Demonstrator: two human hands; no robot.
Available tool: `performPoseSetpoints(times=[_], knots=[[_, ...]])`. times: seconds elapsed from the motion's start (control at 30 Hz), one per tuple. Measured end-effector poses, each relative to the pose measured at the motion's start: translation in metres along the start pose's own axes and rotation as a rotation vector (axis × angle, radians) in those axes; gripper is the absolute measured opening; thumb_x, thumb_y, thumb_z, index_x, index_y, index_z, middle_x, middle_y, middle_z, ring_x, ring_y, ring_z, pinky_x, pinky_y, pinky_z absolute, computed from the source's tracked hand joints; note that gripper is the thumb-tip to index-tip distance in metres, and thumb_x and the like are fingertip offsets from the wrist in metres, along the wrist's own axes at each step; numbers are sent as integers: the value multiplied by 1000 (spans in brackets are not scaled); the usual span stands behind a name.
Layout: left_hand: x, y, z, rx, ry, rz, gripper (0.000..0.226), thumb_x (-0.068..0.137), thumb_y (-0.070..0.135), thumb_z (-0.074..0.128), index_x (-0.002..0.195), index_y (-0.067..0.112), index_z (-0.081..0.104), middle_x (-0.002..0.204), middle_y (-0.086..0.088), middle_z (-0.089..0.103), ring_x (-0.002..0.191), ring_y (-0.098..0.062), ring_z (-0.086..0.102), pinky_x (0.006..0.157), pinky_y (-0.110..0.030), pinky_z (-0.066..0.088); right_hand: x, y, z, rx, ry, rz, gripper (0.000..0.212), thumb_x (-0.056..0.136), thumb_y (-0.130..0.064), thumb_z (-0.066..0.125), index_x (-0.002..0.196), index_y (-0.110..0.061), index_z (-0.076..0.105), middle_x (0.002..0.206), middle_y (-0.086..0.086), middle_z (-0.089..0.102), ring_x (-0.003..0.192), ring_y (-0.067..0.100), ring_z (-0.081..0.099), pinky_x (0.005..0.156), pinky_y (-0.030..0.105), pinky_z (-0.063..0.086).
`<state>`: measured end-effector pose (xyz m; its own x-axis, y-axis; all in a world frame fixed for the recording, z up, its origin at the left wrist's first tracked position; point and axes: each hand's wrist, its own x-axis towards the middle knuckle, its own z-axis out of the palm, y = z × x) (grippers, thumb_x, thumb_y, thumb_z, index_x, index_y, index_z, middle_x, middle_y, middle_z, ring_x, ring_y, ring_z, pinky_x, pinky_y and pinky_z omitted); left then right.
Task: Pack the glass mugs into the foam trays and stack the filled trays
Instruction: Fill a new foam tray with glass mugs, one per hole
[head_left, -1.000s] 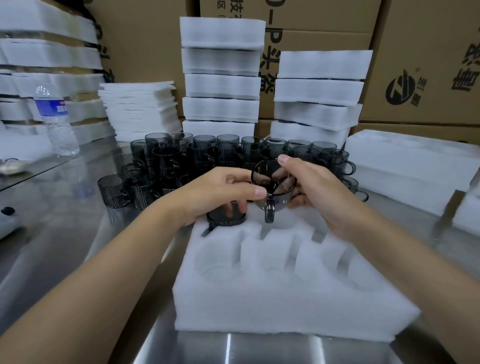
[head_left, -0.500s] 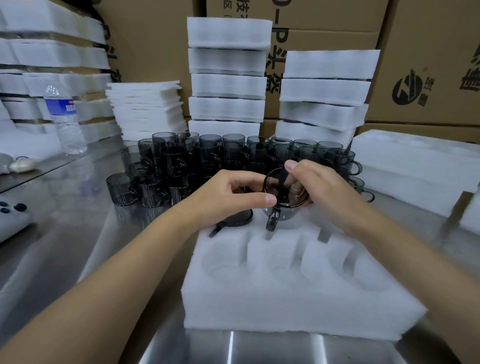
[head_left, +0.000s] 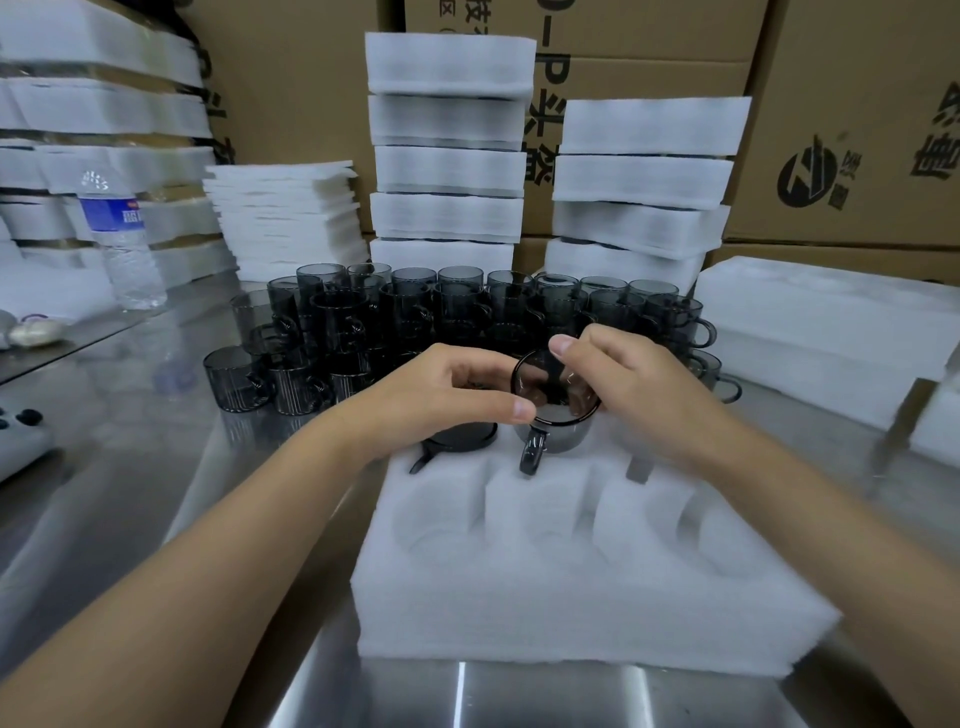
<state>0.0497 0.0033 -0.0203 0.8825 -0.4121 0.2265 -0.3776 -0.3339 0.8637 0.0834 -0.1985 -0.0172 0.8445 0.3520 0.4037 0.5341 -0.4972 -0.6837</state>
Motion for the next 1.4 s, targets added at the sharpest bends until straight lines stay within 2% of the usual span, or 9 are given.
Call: performPoseSetpoints(times=[0.17,0.23,0.33,0.53,0.8,0.93,1.1,1.27,1.4], knots=[[0,-1,-1,17,2,-30,41,63,47,71,102,35,72,111,-2,71,111,-16,63,106,-40,42,-1,1,0,-39,-4,-33,54,88,-59,48,74,-6,51,81,15,61,68,22,52,66,35,39],[1,-1,0,30,0,-44,43,64,49,70,104,31,72,111,0,71,111,-15,63,107,-42,41,-1,1,0,-78,-6,-48,56,90,-56,47,74,-2,50,77,16,59,71,27,52,65,36,39],[2,0,0,50,-1,-47,45,68,50,67,102,23,75,107,3,71,109,-16,63,107,-45,40,-2,-1,-2,-137,-15,-77,63,91,-57,42,70,1,48,67,13,49,60,19,44,61,34,34],[3,0,0,115,-8,-77,59,67,58,62,103,12,73,110,-7,67,111,-25,59,107,-50,36,0,6,-4,-175,-59,35,75,82,-72,32,80,-3,61,89,19,64,62,10,60,64,34,49],[7,-2,0,75,-57,-130,44,74,32,67,117,27,60,110,5,71,106,-6,63,98,-24,44,1,6,-2,-150,-160,106,39,87,-60,40,76,-29,60,83,-2,63,62,-1,58,48,19,44],[6,1,-2,101,-90,-146,36,83,25,71,118,27,62,85,20,70,81,8,62,72,-5,41,2,6,-1,-127,-190,104,34,85,-58,43,82,-30,61,85,-5,64,71,5,60,54,23,48],[7,-1,0,200,-73,-183,40,75,29,76,112,36,65,110,19,68,105,2,61,96,-25,47,0,10,2,-120,-271,98,8,87,-39,62,85,-31,61,81,-10,62,68,4,56,40,18,45],[7,0,1,252,-79,-194,36,71,41,72,107,42,67,105,23,68,98,5,62,90,-22,48,0,8,1,-117,-286,109,14,87,-45,60,82,-32,63,81,-8,62,64,2,57,42,18,46],[6,0,4,291,-54,-218,28,79,55,64,105,46,67,97,23,69,90,5,64,84,-22,49,-1,6,1,-232,-284,109,38,88,-61,46,74,-29,62,52,-17,54,44,3,53,39,17,41]])
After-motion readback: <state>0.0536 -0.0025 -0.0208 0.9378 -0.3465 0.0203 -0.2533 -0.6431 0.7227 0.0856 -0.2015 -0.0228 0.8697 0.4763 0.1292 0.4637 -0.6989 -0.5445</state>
